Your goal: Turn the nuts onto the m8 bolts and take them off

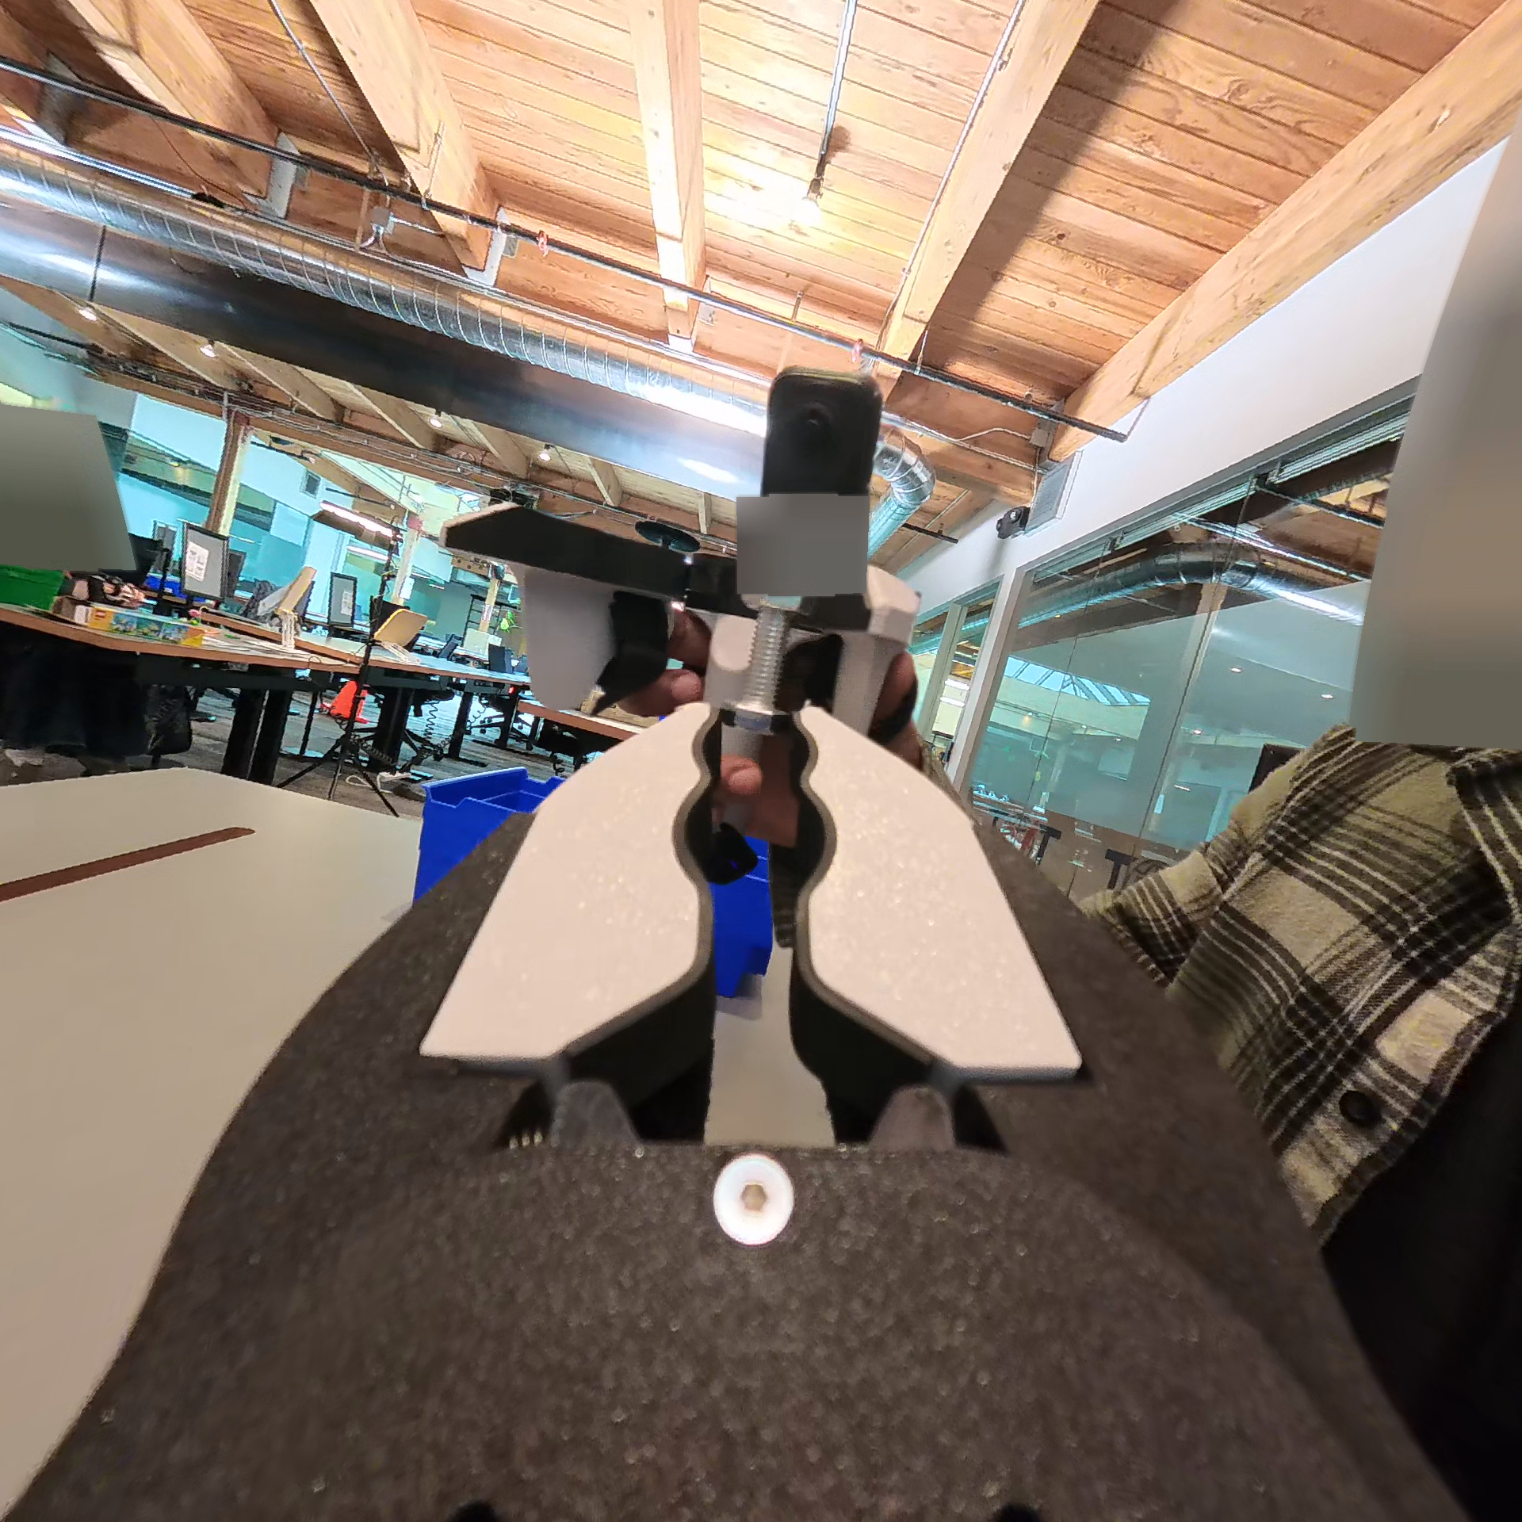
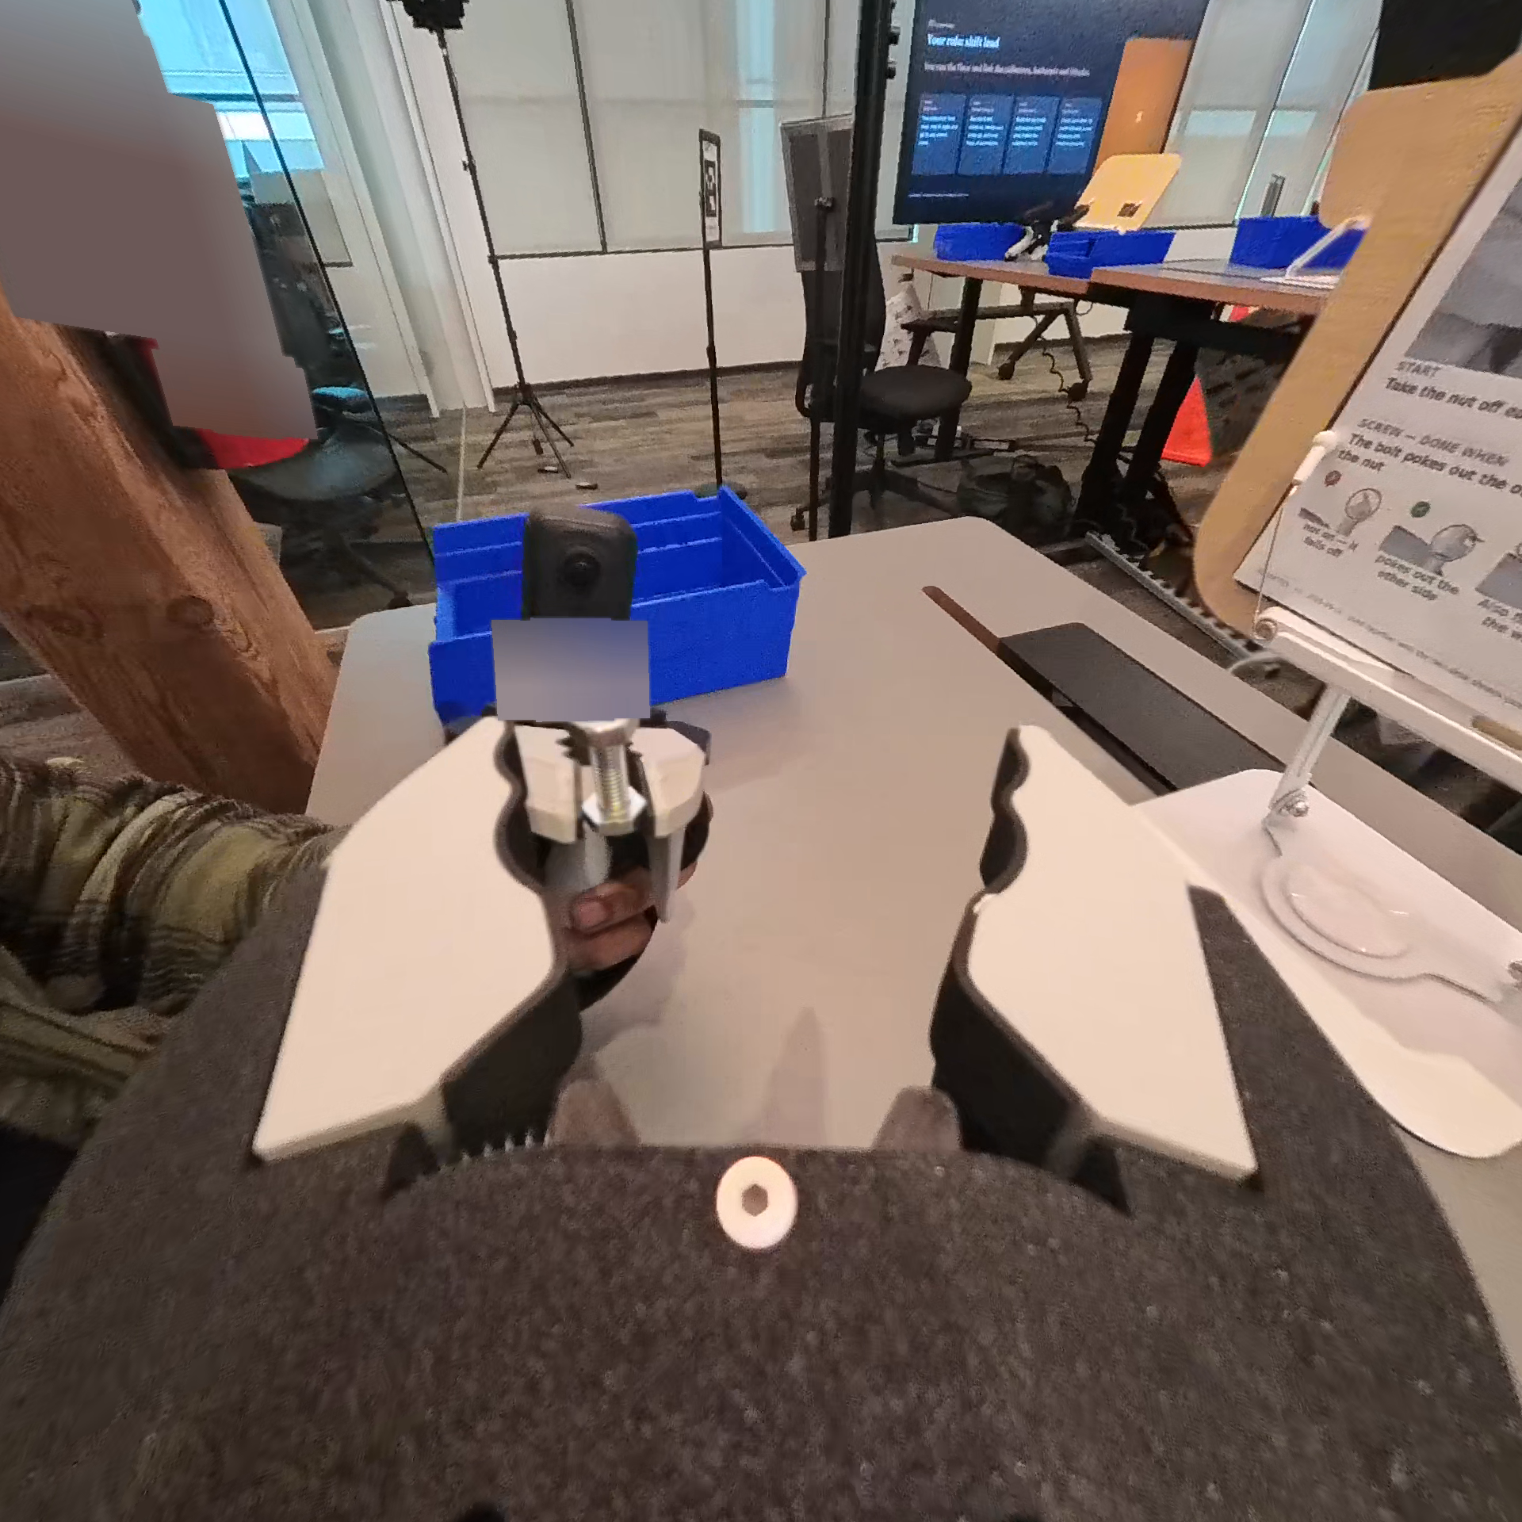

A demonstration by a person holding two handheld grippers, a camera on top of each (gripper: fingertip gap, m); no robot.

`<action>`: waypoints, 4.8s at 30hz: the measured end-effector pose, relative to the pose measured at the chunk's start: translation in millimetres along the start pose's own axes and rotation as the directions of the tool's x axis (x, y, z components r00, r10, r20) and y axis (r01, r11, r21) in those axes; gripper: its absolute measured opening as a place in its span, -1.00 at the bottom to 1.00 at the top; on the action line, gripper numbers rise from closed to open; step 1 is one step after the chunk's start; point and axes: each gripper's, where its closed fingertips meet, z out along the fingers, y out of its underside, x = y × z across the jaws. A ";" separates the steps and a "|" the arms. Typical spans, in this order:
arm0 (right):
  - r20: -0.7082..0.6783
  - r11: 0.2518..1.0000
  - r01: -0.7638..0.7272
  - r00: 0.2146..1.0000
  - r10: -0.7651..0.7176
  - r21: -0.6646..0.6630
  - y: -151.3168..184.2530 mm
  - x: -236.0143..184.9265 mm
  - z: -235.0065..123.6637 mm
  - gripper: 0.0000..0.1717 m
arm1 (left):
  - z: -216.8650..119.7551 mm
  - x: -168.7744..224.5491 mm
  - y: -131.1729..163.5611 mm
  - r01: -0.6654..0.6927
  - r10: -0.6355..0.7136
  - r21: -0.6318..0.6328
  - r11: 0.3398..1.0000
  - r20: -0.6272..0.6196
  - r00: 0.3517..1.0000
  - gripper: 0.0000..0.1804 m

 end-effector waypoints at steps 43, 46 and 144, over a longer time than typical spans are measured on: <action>0.074 0.996 0.068 0.995 -0.064 -0.059 -1.2 -26.2 2.7 -0.25 | -0.2 1.9 -1.0 -0.028 0.028 -0.007 1.000 0.013 1.000 -0.84; 0.124 0.992 0.088 0.989 -0.076 -0.093 1.5 -36.0 5.7 -0.51 | 0.7 3.0 0.0 -0.030 0.030 -0.013 0.999 0.008 1.000 -0.84; 0.145 0.995 0.082 0.987 -0.073 -0.058 -7.9 -15.7 -19.3 0.00 | 7.6 25.5 6.7 0.031 -0.037 -0.040 0.999 -0.166 0.985 -0.83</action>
